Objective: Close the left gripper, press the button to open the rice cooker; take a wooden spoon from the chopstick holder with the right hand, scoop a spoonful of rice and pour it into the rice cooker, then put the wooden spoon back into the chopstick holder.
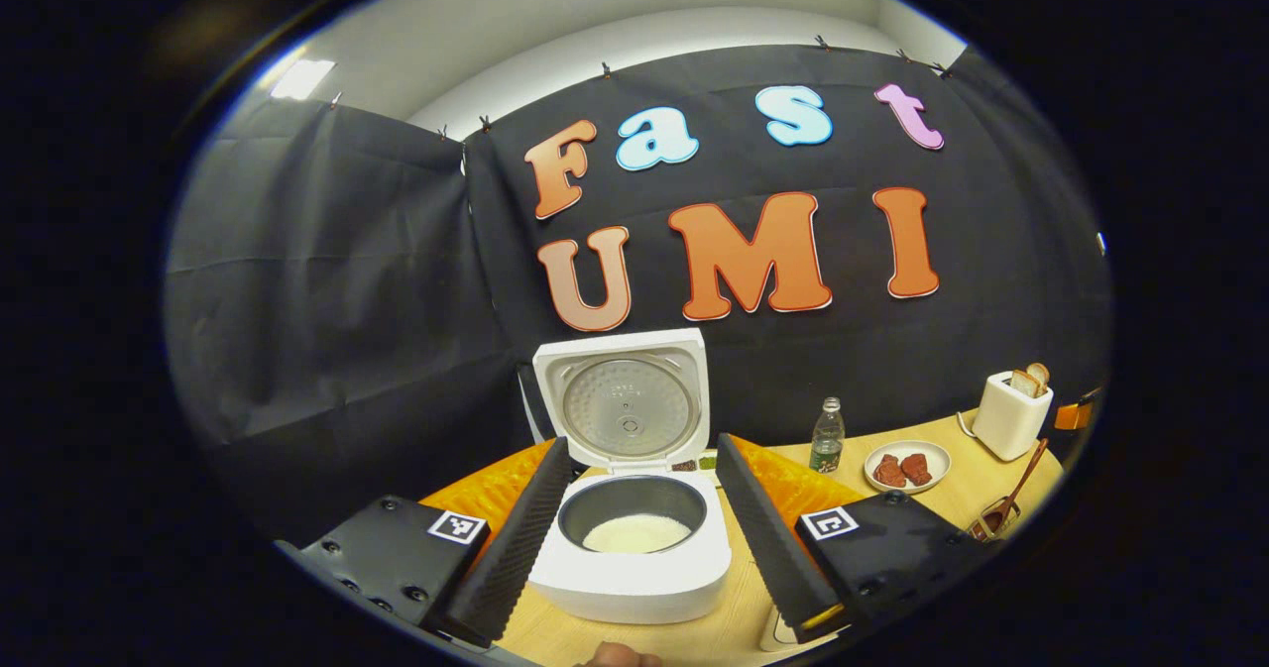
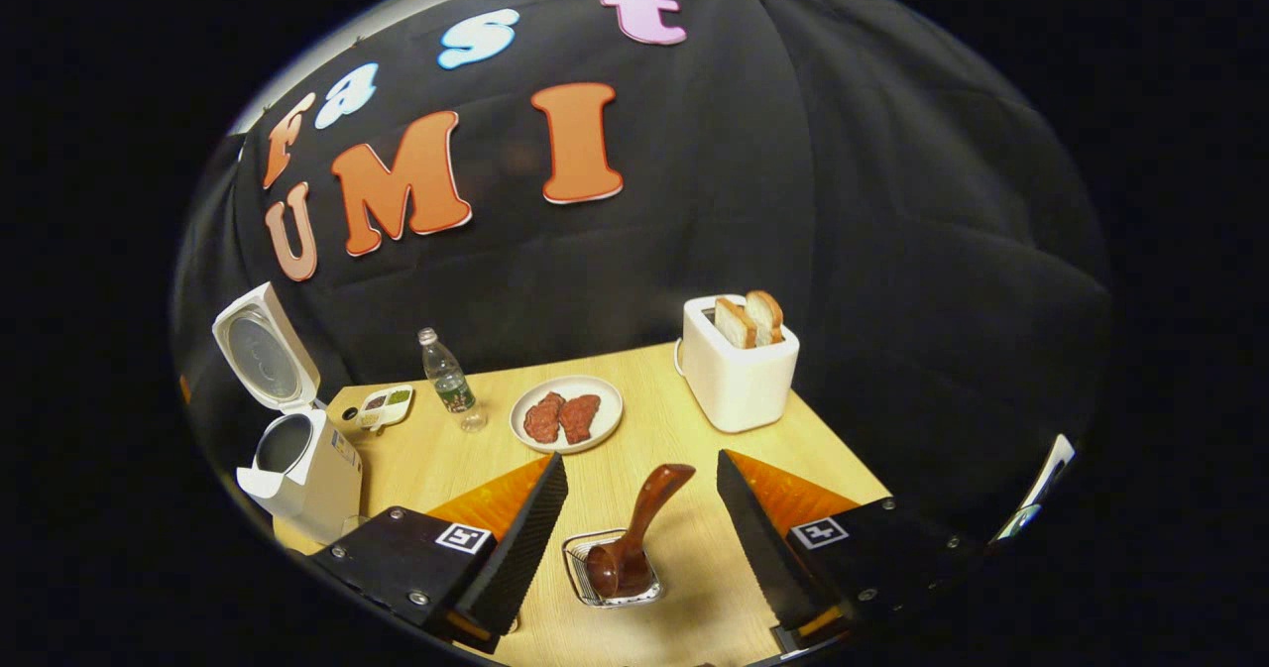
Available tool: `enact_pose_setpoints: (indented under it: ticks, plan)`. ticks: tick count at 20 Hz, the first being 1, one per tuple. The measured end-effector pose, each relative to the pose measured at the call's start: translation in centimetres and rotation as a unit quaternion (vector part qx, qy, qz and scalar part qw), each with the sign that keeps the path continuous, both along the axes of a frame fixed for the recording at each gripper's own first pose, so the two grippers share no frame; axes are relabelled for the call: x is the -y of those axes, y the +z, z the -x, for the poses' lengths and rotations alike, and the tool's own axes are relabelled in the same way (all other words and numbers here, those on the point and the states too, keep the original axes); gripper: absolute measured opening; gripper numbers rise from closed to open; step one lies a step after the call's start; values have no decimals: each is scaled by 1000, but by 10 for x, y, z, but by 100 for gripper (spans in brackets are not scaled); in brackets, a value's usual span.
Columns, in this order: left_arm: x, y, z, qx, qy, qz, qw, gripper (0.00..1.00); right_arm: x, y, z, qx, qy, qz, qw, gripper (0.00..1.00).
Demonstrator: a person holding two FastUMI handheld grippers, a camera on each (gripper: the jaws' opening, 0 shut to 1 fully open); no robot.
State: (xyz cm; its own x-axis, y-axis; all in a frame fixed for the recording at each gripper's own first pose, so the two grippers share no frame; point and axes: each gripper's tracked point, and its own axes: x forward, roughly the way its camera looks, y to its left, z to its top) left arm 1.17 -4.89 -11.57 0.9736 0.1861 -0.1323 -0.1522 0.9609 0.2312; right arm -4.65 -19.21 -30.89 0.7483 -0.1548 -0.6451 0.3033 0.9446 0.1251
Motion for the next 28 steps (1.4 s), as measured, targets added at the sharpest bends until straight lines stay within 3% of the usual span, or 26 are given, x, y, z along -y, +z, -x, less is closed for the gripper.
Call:
enact_pose_setpoints:
  ticks: [6,11,15,16,17,21,28]
  plan:
    - [16,0,23,1,0,-9,1000,100,-3,-59,1,-52,8,-52,997,94]
    - [20,-5,40,-10,19,-13,1000,100,-6,-101,-10,-70,-22,-118,990,90]
    - [22,-10,51,-18,29,-21,999,100,-16,-125,-22,-89,-36,-154,983,71]
    - [22,-10,53,-20,32,-21,999,100,-18,-130,-23,-91,-38,-160,982,55]
    - [21,-10,54,-20,35,-19,999,100,-20,-133,-24,-97,-39,-163,981,58]
    - [21,-15,54,-27,40,-16,999,100,-23,-131,-18,-94,-42,-167,981,26]
    - [35,-24,42,-32,15,-11,999,99,-27,-109,10,-44,-33,-152,987,19]
